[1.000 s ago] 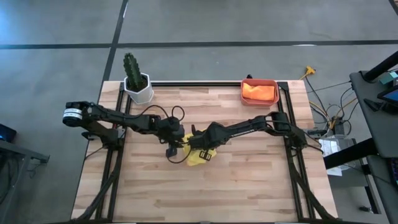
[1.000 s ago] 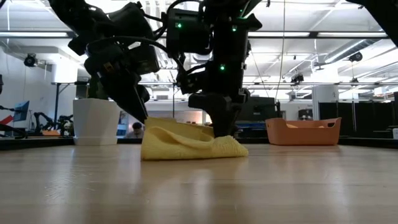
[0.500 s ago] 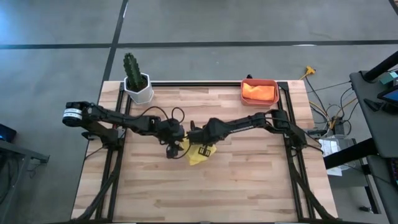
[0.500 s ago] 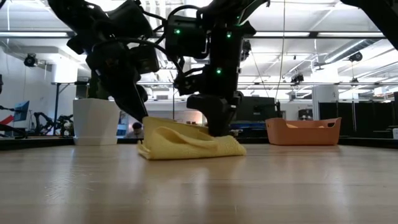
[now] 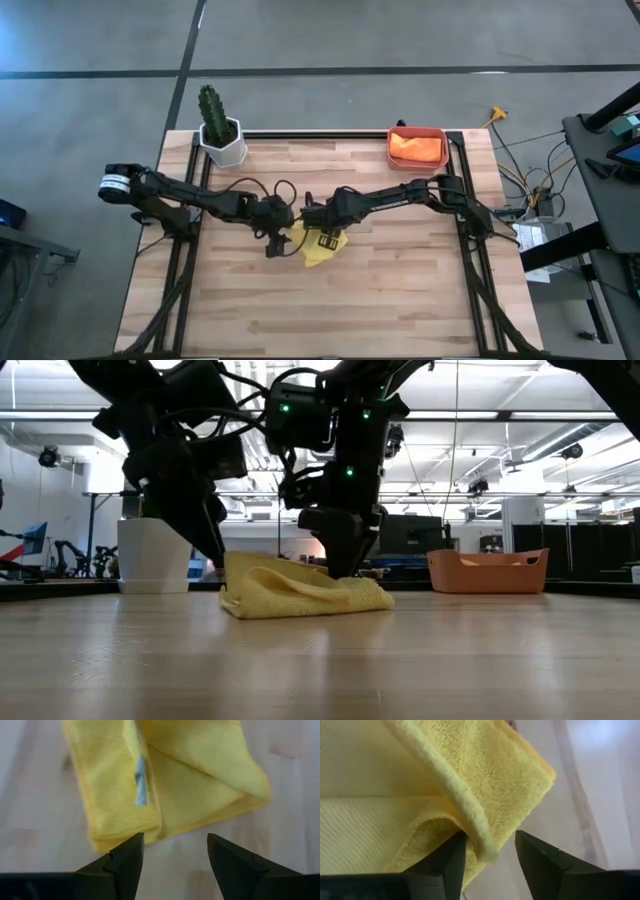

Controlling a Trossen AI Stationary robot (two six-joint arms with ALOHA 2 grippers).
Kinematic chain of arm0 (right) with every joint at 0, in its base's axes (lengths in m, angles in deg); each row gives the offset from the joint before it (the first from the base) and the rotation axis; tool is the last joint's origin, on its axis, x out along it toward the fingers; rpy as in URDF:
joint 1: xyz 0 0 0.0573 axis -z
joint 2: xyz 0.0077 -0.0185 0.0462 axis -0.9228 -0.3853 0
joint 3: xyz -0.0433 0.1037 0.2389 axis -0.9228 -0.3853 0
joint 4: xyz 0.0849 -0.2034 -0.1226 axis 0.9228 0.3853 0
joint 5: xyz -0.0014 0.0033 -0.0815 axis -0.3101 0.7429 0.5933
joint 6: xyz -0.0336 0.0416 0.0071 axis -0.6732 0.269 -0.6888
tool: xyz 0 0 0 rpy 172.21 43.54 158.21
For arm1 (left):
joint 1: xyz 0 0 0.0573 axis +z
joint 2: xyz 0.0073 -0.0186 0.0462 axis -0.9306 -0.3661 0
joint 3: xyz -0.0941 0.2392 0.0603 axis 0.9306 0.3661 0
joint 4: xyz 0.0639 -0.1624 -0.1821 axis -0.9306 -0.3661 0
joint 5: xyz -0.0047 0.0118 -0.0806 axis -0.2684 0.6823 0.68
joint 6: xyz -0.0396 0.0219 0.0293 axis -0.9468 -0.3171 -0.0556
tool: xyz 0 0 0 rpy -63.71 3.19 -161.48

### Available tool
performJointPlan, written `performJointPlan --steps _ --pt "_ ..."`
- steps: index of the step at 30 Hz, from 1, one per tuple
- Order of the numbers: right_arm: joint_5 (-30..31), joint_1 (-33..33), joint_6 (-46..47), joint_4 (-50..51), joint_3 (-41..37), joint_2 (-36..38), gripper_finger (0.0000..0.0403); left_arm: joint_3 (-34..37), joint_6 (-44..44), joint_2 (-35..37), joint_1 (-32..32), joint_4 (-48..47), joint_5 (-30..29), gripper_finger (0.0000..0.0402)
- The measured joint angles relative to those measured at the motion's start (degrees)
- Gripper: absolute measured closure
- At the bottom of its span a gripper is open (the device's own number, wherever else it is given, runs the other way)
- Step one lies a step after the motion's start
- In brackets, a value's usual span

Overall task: Roll microfiber towels into tight, uniform cylinder then place into a basket
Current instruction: Fold the yellow towel

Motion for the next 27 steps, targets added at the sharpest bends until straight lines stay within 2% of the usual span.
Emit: performJointPlan --steps 3,10,18,22,25,27 --pt "0.05 0.07 0.61 0.24 0.04 0.65 0.0229 0.0 0.44 0.42 0.0 -0.99 -2.01 0.02" --pt "1.51 0.12 3.52 0.47 0.04 2.98 0.0216 0.0 0.04 0.44 -0.31 -1.23 -1.95 0.02" --pt "0.93 2.4 7.8 -3.69 -0.02 6.61 0.0216 -0.09 -4.27 0.46 -0.43 -1.86 -0.38 0.02" --pt "-0.47 3.93 7.15 -0.74 0.09 7.69 0.0215 -1.3 -6.49 1.37 -1.24 -1.86 2.12 0.02" --pt "-0.9 4.22 4.99 2.45 0.04 9.66 0.0215 -2.03 -6.17 3.2 -2.3 0.78 3.59 0.02" --pt "-3.21 4.2 2.58 3.09 -0.09 12.04 0.0215 -2.02 -5.93 4.2 -2.94 7.46 5.77 0.02"
